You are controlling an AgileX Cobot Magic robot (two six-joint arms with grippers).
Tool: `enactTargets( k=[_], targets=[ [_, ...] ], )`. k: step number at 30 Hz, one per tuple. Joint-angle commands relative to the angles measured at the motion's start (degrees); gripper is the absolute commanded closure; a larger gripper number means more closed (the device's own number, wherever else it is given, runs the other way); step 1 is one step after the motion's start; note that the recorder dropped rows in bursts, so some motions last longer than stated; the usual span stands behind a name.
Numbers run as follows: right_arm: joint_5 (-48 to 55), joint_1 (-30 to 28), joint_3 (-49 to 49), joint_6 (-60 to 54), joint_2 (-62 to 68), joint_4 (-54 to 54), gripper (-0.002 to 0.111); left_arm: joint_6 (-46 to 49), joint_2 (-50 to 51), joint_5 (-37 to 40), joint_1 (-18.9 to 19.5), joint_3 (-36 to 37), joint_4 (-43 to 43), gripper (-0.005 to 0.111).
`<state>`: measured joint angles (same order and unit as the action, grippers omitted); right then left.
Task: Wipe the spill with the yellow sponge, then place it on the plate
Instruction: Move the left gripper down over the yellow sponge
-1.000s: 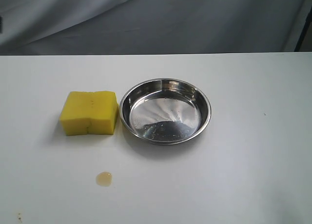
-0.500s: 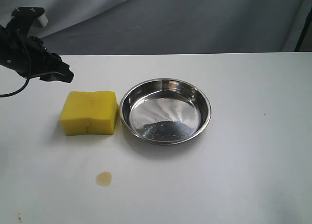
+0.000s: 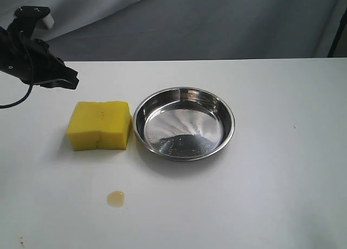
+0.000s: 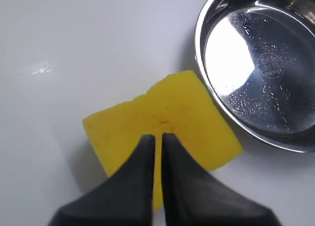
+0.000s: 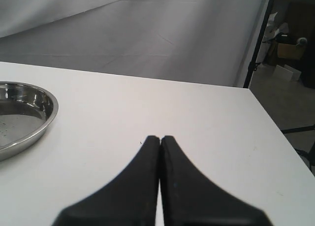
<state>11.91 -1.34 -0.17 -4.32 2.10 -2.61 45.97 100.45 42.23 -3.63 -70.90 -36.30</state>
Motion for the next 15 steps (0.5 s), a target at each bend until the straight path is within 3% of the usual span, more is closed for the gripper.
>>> enactTargets(
  k=[1, 9, 12, 15],
  targets=[
    [-0.44, 0.15, 0.17, 0.12, 0.20, 0.42, 0.108, 1.15, -0.14, 2.23, -0.46, -0.54, 1.33, 0.104],
    [-0.44, 0.15, 0.17, 0.12, 0.20, 0.42, 0.108, 6.65, 0.28, 4.52, -2.51, -0.54, 3.51, 0.101],
    [-0.44, 0.15, 0.17, 0.12, 0.20, 0.42, 0.108, 6.65, 2.17, 4.52, -3.84, -0.54, 3.91, 0.088],
    [-0.44, 0.15, 0.17, 0.12, 0.20, 0.42, 0.108, 6.65, 4.44, 4.05, -4.00, -0.54, 3.91, 0.064]
  ],
)
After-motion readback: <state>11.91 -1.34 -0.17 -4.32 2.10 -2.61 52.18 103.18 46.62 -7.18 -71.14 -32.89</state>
